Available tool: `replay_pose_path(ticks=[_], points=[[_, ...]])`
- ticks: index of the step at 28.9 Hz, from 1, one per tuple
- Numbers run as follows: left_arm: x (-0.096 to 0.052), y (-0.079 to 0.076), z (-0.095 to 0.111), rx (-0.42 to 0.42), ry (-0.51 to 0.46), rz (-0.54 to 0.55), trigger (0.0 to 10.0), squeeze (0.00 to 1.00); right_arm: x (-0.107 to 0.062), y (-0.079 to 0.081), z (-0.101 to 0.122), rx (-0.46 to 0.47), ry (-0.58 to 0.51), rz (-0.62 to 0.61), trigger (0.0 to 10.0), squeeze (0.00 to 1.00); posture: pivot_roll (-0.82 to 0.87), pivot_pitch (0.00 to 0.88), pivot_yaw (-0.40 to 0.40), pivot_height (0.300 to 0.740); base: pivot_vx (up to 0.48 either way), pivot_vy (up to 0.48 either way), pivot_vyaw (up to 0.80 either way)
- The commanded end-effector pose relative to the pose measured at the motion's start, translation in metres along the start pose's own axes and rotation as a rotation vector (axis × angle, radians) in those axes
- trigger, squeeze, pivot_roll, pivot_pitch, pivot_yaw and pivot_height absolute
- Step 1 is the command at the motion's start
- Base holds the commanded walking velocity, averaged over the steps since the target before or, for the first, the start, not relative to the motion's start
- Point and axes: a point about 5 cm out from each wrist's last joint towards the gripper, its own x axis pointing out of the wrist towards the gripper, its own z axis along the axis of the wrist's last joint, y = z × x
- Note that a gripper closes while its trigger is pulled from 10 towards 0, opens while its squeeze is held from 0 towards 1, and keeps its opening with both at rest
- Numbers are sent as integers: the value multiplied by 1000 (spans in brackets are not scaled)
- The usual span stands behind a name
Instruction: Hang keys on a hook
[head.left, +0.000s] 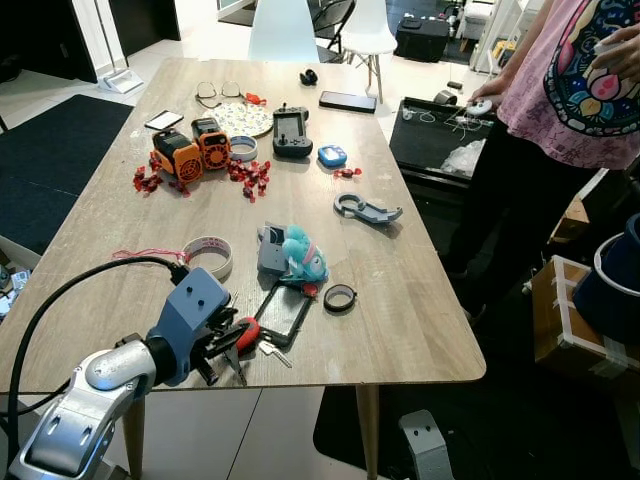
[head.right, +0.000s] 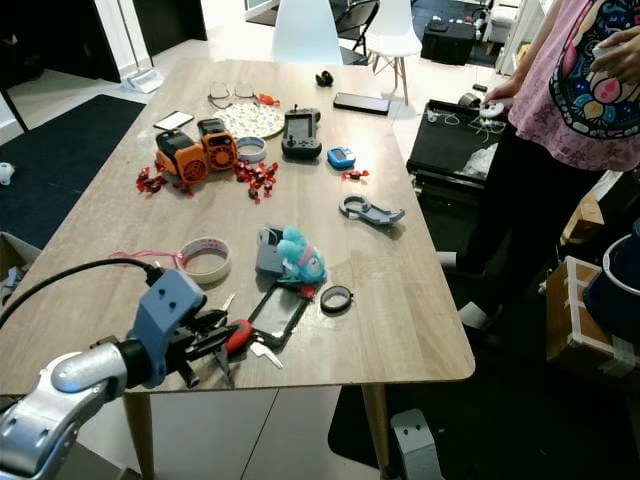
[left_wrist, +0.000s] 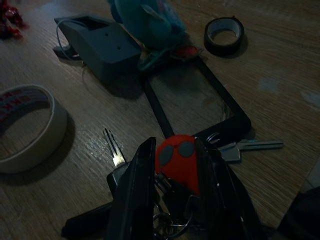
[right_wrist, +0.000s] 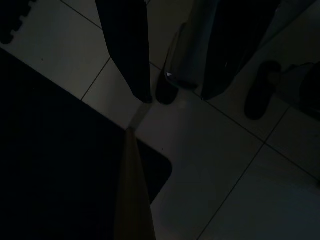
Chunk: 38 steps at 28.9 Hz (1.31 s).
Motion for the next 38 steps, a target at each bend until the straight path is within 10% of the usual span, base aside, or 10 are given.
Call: replay_pose_path(ticks=[1, 38], points=[[-3, 4, -5, 16, 30, 8, 10000, 0, -2, 0, -7, 8, 19, -3, 10000, 0, 79, 98, -54, 740, 0, 0, 0], [-15, 2, -30, 174, 105, -105, 10000, 0, -1, 1, -4, 1, 16, 1, 10000, 0, 83, 83, -55, 740, 0, 0, 0]])
